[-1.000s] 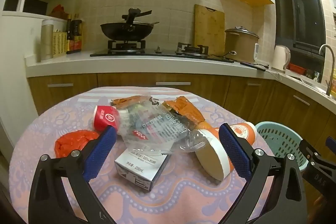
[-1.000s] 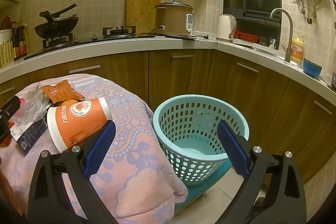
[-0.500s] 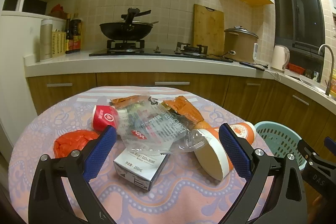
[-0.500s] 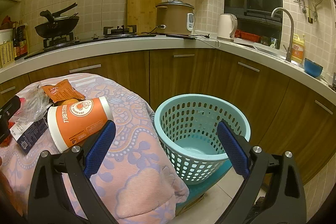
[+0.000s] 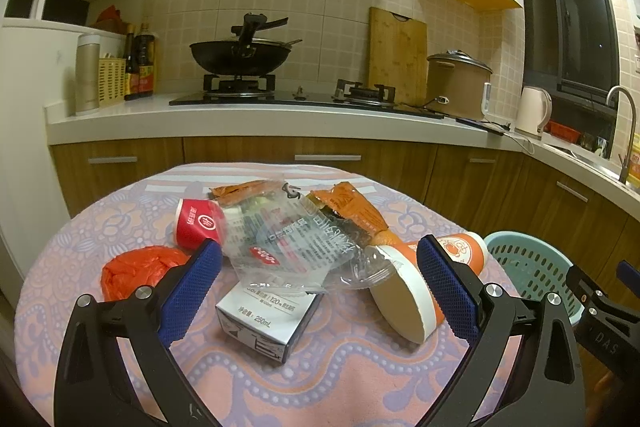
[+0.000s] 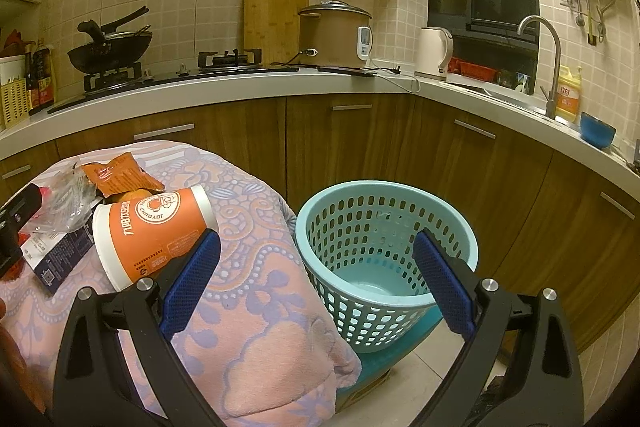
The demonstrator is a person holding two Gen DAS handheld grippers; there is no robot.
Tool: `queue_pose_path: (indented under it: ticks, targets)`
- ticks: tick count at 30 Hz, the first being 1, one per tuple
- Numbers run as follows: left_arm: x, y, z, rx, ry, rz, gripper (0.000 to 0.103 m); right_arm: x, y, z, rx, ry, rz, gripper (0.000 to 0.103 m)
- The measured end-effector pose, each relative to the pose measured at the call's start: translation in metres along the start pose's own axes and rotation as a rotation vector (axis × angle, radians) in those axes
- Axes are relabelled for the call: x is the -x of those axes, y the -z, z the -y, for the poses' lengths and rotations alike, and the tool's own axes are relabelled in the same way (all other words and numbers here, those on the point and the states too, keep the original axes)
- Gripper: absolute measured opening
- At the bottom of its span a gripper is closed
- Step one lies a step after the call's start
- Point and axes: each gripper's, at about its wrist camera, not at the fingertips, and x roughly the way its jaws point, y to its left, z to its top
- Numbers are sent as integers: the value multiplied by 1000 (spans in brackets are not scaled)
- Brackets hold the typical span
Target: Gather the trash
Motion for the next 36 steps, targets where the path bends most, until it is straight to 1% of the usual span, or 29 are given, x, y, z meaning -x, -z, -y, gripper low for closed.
queue_pose_path:
  ticks: [3, 6, 10, 13, 26, 30, 33, 34, 36]
  targets:
    - [0, 0, 0, 0, 0, -1, 95, 1, 0, 0, 12, 7, 2, 92]
    - [0, 0, 0, 0, 0, -1, 95, 0, 0, 1, -19, -9, -4, 92]
    - [0, 0, 0, 0, 0, 0, 95, 0, 0, 0, 4, 2, -1, 92]
    - [0, 0, 0, 0, 0, 0, 95, 0, 0, 1, -3, -2, -3, 91]
    - [2, -1, -1, 5, -2, 4, 95, 0, 2, 0, 3, -5, -11, 90]
    - [8, -2, -7, 28, 1, -3, 95, 3, 0, -4, 20, -20, -10, 83]
    - [25, -6, -24, 63, 7, -16, 95, 9, -2, -11, 39, -47, -13, 81]
    - [31, -7, -30, 72, 4, -15, 95, 10, -2, -14, 49, -56, -13, 78]
    - [42, -12, -45, 89, -26, -10, 95, 13, -2, -23, 69, -88, -16, 73]
